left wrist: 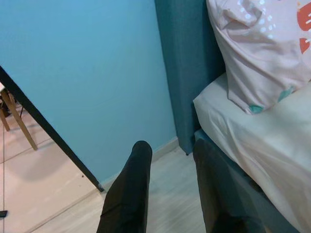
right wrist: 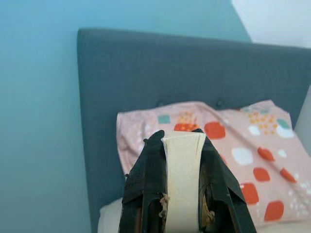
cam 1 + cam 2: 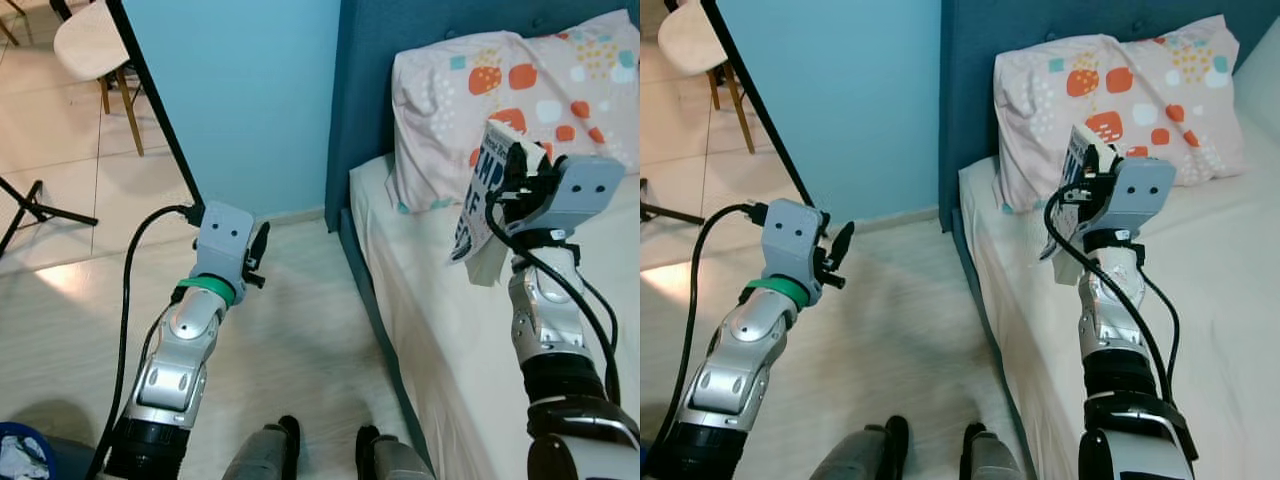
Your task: Clean up the room
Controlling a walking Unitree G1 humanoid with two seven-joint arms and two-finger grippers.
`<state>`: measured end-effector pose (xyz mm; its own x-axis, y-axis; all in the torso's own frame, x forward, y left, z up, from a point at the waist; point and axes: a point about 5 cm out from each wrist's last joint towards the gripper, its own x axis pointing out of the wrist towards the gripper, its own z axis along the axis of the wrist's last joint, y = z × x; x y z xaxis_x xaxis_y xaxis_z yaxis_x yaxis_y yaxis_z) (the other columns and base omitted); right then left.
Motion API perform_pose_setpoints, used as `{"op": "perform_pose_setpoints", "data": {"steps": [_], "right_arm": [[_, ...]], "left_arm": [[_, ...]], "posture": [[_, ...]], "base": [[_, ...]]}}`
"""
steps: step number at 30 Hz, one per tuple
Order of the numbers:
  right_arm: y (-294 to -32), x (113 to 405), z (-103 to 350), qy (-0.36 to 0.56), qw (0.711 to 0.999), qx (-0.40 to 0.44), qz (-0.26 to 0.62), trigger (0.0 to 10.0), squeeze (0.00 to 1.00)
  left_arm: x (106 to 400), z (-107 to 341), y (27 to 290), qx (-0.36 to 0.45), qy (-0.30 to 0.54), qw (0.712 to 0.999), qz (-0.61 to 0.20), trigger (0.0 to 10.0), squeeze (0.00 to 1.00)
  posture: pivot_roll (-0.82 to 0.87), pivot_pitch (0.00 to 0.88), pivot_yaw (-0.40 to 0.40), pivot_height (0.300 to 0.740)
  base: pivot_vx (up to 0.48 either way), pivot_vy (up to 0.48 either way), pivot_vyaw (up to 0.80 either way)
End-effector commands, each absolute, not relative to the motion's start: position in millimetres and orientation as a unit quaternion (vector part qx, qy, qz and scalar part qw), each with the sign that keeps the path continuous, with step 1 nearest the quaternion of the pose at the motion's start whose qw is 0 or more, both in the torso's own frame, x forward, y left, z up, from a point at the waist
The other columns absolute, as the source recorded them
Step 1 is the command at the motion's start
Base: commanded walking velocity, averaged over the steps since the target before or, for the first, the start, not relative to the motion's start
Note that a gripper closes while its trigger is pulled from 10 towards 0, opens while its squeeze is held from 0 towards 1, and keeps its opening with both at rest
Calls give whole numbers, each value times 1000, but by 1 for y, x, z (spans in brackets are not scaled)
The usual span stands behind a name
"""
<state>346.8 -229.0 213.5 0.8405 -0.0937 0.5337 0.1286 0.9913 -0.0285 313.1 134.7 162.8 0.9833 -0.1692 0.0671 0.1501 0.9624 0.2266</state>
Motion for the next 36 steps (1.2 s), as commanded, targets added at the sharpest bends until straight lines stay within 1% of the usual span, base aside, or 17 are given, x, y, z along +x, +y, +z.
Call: {"op": "perform_pose_setpoints", "data": {"steps": [1,5,10,23,29,36], "right_arm": [[-231,344,216,-287,955,-33,-60,10000,0],[-229,345,216,-285,956,-32,-57,10000,0],[-228,346,217,-282,957,-29,-54,10000,0],[-226,348,214,-270,961,-34,-39,10000,0],[-219,350,210,-257,966,-19,-2,10000,0],[-216,351,204,-243,970,-7,12,10000,0]], "left_arm": [[313,160,134,109,-41,990,-78,10000,0],[313,159,134,109,-40,990,-77,10000,0],[313,158,133,109,-39,990,-76,10000,0],[314,157,133,110,-41,990,-72,10000,0],[314,156,133,104,-40,991,-69,10000,0],[314,155,133,105,-41,991,-70,10000,0]], "posture": [[39,142,68,730],[42,141,65,730],[44,141,65,730],[42,141,61,730],[39,138,62,730],[38,135,61,730]], "base": [[469,0,0],[472,0,0],[472,0,-781],[462,0,0],[0,0,0],[0,0,0]]}}
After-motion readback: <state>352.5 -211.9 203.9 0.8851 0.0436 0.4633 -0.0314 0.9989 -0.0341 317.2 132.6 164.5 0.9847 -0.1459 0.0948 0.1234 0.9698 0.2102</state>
